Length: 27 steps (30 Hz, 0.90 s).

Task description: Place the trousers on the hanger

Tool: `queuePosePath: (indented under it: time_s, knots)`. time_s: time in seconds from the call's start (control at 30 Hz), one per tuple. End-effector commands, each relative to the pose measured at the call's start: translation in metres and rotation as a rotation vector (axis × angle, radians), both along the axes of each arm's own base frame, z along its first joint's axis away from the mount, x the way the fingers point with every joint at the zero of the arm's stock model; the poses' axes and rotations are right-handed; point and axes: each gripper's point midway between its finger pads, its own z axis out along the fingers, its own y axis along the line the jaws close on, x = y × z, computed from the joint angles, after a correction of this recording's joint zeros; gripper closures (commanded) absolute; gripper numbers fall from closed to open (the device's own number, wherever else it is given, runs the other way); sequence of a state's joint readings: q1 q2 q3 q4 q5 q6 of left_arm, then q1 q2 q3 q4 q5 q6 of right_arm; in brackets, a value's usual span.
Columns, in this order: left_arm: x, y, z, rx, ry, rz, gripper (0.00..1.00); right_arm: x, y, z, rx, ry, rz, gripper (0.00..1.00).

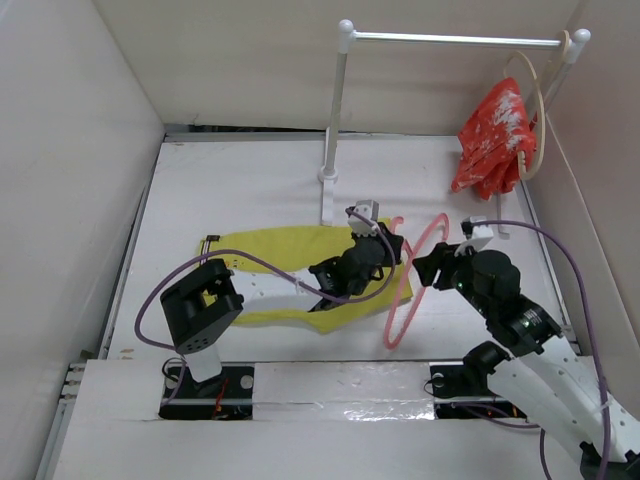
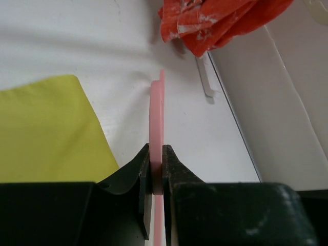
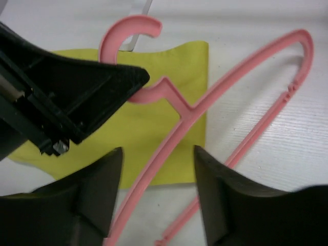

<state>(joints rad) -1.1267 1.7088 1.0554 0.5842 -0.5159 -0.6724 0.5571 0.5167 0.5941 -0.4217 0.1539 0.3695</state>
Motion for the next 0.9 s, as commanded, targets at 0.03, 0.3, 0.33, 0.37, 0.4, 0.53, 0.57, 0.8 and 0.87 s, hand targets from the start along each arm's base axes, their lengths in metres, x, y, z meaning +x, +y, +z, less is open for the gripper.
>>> queuePosePath:
  time_s: [0.03, 0.3, 0.33, 0.37, 0.4, 0.53, 0.57, 0.8, 0.87]
  knots:
    - [-0.004, 0.004, 0.035, -0.305, 0.034, 0.088, 1.0, 0.008, 0.001, 0.008, -0.004, -0.007, -0.008, 0.53]
    - [-0.006, 0.034, -0.004, -0.326, 0.052, 0.346, 1.0, 0.032, -0.001, -0.034, -0.024, 0.097, -0.009, 1.0]
    - [-0.005, 0.038, -0.007, -0.322, 0.046, 0.37, 1.0, 0.034, -0.002, -0.041, -0.023, 0.105, -0.01, 1.0]
    - [0.001, 0.043, -0.012, -0.309, 0.044, 0.391, 1.0, 0.033, 0.001, -0.045, -0.003, 0.111, 0.019, 1.0]
    - [0.004, 0.047, -0.018, -0.297, 0.043, 0.404, 1.0, 0.037, 0.003, -0.051, 0.012, 0.087, 0.03, 1.0]
    - [0.009, 0.052, -0.031, -0.289, 0.054, 0.396, 1.0, 0.05, 0.011, -0.066, 0.027, 0.114, 0.095, 0.71]
    - [0.012, 0.054, -0.035, -0.281, 0.054, 0.395, 1.0, 0.053, 0.012, -0.069, 0.031, 0.129, 0.101, 0.66]
    - [0.01, 0.056, -0.054, -0.232, 0.069, 0.394, 1.0, 0.086, 0.03, -0.101, 0.047, 0.206, 0.142, 0.56]
    - [0.013, 0.058, -0.058, -0.216, 0.071, 0.402, 1.0, 0.093, 0.027, -0.117, 0.032, 0.244, 0.109, 0.55]
